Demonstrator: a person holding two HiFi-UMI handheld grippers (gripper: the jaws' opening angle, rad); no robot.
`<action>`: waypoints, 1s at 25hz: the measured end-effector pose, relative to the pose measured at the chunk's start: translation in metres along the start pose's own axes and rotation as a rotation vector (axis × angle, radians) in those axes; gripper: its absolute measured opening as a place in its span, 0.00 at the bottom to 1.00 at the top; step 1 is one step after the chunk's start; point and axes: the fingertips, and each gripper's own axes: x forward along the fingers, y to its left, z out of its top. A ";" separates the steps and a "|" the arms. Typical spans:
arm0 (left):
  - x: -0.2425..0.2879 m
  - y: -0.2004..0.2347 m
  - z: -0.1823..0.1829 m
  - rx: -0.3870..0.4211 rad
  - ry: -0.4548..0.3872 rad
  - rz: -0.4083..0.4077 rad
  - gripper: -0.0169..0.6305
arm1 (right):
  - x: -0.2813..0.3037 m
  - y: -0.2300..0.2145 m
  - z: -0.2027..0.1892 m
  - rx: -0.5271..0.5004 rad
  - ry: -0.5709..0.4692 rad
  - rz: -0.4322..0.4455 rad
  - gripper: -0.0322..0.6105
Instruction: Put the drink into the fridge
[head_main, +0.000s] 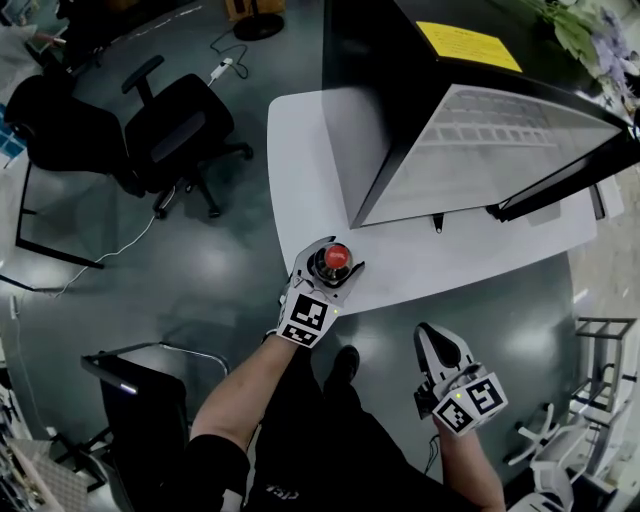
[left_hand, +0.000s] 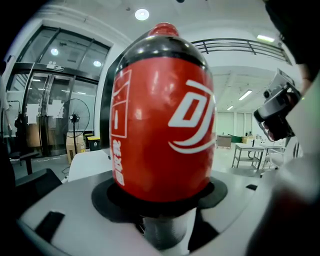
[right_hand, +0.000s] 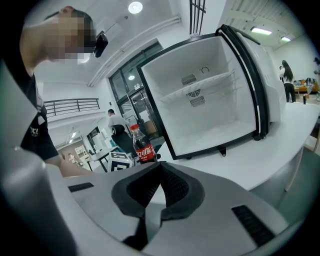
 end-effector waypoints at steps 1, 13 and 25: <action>0.001 0.000 0.000 0.003 0.000 0.002 0.50 | -0.002 0.000 0.000 0.001 0.000 -0.004 0.07; 0.014 0.005 -0.012 0.020 0.027 0.018 0.45 | -0.004 0.006 0.011 -0.001 -0.006 -0.036 0.07; 0.009 0.002 -0.015 -0.008 0.112 0.026 0.43 | -0.013 0.009 0.016 0.015 -0.032 -0.056 0.07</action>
